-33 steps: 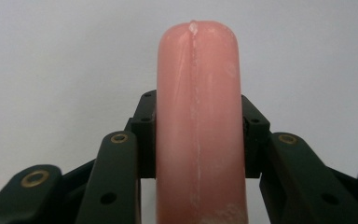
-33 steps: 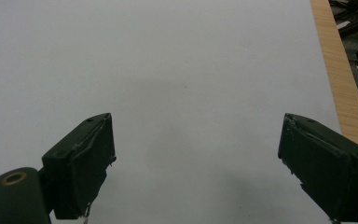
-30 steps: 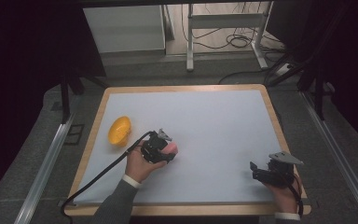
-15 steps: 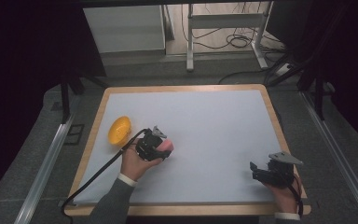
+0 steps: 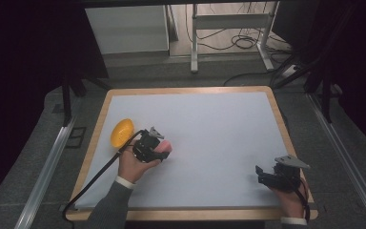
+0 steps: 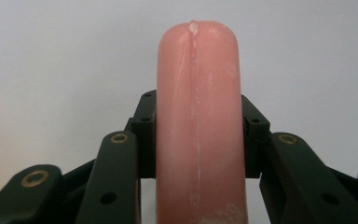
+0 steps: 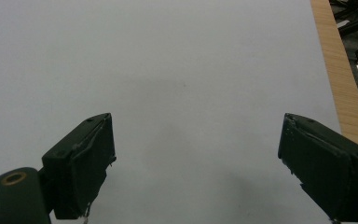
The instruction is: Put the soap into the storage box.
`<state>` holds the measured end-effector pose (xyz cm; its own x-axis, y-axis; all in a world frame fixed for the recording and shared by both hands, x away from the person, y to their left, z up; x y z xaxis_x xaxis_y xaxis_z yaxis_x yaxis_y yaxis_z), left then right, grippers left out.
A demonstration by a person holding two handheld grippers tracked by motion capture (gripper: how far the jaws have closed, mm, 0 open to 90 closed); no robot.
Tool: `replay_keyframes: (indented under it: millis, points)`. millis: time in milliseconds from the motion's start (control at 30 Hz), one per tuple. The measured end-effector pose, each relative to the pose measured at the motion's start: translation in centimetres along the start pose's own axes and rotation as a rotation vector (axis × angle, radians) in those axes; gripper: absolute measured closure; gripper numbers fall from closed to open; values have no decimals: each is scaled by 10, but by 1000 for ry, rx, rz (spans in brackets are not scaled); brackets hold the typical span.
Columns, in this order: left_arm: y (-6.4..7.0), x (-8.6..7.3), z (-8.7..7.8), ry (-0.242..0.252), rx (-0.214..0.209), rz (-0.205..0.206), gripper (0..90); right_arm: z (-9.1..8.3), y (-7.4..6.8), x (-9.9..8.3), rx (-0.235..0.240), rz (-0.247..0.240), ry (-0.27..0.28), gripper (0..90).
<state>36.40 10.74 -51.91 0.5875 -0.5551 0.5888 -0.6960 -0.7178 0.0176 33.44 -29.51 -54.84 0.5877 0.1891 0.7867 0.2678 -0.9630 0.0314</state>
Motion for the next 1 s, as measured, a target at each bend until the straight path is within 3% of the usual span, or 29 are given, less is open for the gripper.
replay_keyframes:
  millis: [300,1000]
  points:
    - [-11,-6,-7,10,17,-22,600,0,0,0,0,-1,-1,104]
    - [-50,-21,-29,31,67,-107,599,1,1,-1,-6,3,-7,104]
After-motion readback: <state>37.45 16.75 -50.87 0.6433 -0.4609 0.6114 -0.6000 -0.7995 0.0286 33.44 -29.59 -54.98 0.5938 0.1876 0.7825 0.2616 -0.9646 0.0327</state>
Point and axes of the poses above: each handheld gripper's, and its own axes: z roughly forward along the jaws, x roughly out of its top, y roughly to its right, the point moved 6 cm from there along z, roughly forward along the jaws, and after that the axes turned 3 degrees about z, right-handed, at the moved point
